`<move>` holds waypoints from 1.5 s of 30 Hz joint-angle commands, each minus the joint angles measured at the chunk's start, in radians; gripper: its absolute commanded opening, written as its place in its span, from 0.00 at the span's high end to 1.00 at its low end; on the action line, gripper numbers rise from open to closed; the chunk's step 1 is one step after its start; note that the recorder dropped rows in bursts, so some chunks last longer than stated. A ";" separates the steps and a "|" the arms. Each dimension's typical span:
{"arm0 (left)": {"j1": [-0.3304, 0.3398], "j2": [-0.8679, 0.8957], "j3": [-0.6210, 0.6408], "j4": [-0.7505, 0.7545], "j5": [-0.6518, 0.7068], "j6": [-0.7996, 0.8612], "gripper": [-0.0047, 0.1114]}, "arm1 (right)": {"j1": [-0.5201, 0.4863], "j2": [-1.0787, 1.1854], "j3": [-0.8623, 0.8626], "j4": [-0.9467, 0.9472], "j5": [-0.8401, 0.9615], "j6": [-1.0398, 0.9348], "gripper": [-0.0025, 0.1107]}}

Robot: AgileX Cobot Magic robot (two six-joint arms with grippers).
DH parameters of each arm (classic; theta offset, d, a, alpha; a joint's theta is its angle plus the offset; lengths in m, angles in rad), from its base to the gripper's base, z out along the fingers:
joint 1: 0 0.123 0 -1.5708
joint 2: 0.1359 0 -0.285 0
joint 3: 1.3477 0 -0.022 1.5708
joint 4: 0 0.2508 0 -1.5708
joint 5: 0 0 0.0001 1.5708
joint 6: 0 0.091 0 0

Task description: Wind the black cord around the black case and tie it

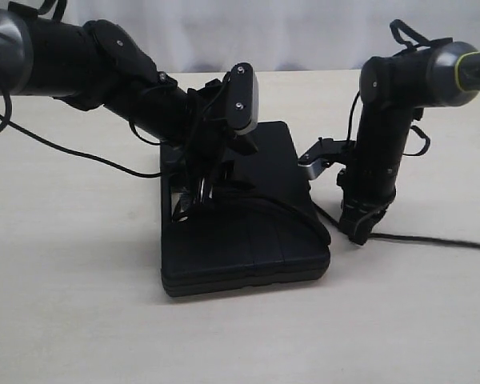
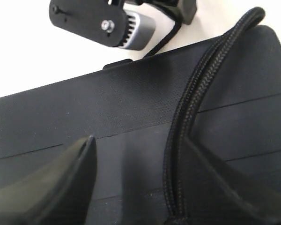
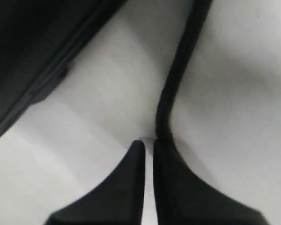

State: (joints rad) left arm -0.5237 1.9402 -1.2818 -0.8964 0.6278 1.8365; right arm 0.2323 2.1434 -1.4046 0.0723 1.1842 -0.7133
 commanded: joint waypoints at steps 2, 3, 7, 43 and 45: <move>-0.006 0.001 0.001 -0.002 0.007 -0.011 0.52 | 0.002 -0.066 0.015 0.002 0.037 0.020 0.76; -0.006 0.001 0.001 -0.002 0.007 -0.011 0.52 | 0.002 -0.076 0.015 -0.009 0.037 0.020 0.72; -0.006 0.001 0.001 -0.002 0.007 -0.011 0.52 | 0.002 -0.110 0.015 -0.082 0.037 0.063 0.60; -0.006 0.004 0.001 0.006 0.083 0.051 0.52 | 0.002 -0.106 0.292 -0.556 -0.368 0.235 0.94; -0.006 0.004 0.001 -0.002 0.086 0.051 0.52 | 0.002 -0.106 0.292 -0.560 -0.368 0.250 0.94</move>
State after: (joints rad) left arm -0.5237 1.9402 -1.2818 -0.8895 0.6960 1.8734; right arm 0.2377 2.0169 -1.1283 -0.4704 0.8113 -0.4895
